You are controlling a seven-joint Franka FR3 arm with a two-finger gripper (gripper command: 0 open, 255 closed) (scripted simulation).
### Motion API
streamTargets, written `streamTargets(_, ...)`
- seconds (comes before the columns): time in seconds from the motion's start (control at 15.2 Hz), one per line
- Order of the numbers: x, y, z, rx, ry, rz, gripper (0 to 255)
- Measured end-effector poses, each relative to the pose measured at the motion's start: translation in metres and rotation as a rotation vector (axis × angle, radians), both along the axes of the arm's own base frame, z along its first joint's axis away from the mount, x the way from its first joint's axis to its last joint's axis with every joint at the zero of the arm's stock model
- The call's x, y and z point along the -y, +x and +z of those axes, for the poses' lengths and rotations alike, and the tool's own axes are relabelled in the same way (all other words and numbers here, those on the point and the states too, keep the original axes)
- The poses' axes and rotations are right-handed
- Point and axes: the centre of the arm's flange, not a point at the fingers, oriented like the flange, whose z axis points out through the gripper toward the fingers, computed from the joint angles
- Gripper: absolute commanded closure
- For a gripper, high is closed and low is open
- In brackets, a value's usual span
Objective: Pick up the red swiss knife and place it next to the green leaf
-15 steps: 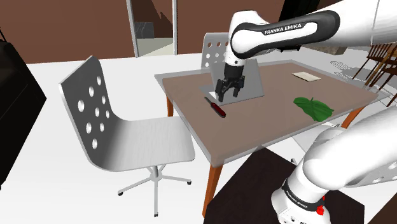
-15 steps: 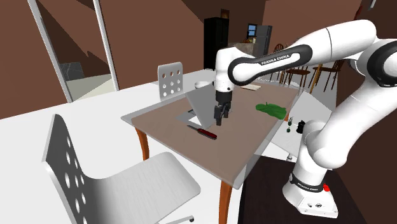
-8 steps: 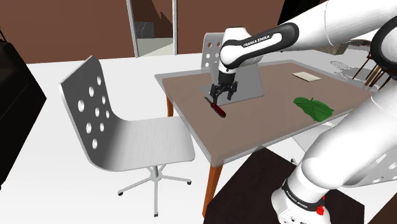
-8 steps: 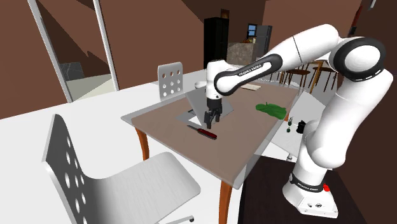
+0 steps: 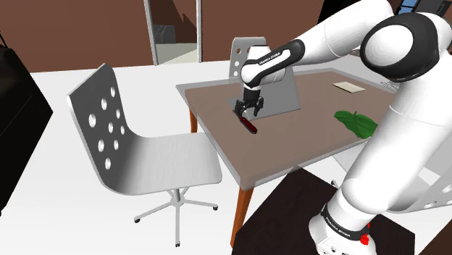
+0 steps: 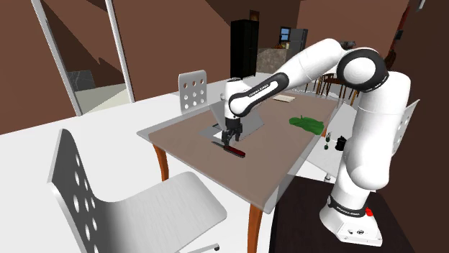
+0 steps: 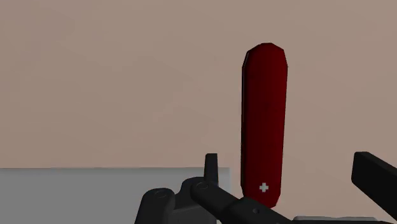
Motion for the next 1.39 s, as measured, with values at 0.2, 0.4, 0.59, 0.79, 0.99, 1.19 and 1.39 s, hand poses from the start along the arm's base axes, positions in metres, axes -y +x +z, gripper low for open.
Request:
streamTargets(0.2,0.007,0.005,-0.017,0.001,-0.001,-0.007,0)
streamTargets(0.4,0.007,0.005,-0.034,0.001,-0.001,-0.008,0)
streamTargets(0.59,0.007,0.005,-0.043,0.003,-0.001,-0.011,0)
streamTargets(0.79,0.007,0.004,-0.044,0.001,0.000,-0.011,0)
streamTargets(0.99,0.007,0.004,-0.045,-0.002,0.000,-0.012,255)
streamTargets(1.19,0.012,0.004,-0.043,-0.005,-0.002,-0.019,255)
streamTargets(1.39,0.014,0.006,-0.042,-0.004,-0.003,-0.023,255)
